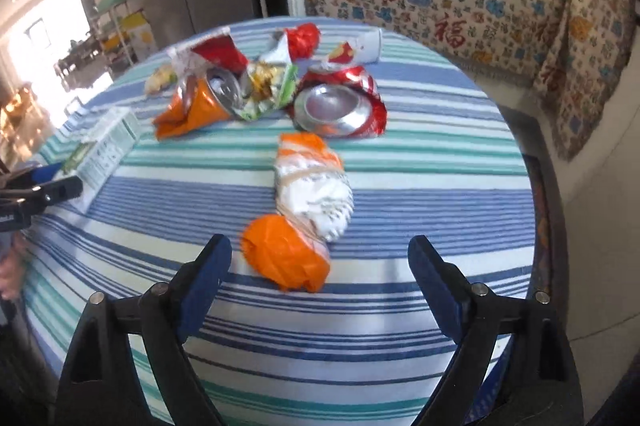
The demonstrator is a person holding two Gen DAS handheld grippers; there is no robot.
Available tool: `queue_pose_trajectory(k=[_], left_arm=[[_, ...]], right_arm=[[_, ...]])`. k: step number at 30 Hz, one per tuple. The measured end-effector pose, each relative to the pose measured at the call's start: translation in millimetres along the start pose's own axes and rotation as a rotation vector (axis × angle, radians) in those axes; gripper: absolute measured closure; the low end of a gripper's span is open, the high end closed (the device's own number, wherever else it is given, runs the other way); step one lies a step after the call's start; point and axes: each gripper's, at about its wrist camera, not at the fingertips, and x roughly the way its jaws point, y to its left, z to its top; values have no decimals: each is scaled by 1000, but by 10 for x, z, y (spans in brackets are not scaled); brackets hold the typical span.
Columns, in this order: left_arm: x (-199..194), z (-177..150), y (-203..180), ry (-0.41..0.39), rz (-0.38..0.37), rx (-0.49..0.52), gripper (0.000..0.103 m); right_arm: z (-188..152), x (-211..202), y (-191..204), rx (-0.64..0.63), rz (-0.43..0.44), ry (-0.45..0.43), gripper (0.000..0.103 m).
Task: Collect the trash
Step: 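Grasp the green milk carton with the left tool while the right tool grasps the orange-white wrapper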
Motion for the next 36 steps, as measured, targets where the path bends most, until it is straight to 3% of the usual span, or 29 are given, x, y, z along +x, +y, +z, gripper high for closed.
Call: queue_pose_trajectory(k=[2, 9, 11, 15, 19, 21, 23, 29, 36], left_arm=[[106, -5, -9, 14, 47, 7, 18], [306, 79, -46, 38, 178, 47, 15], [322, 104, -39, 51, 177, 38, 15], [254, 113, -19, 52, 143, 36, 16], [175, 177, -26, 28, 133, 60, 20], [193, 223, -51, 38, 125, 79, 29], [232, 249, -73, 56, 117, 99, 54], [66, 248, -100, 14, 66, 94, 56], [-136, 229, -324, -25, 3, 105, 56]], right_arm=[[-38, 155, -60, 25, 13, 58, 11], [84, 273, -20, 16, 10, 47, 11], [148, 241, -54, 43, 47, 41, 20], [282, 63, -113, 74, 99, -27, 21], [345, 96, -116, 76, 98, -23, 22], [355, 166, -96, 62, 114, 3, 34], [345, 237, -65, 47, 130, 41, 60], [299, -54, -85, 81, 149, -25, 61], [152, -210, -180, 94, 139, -40, 61]])
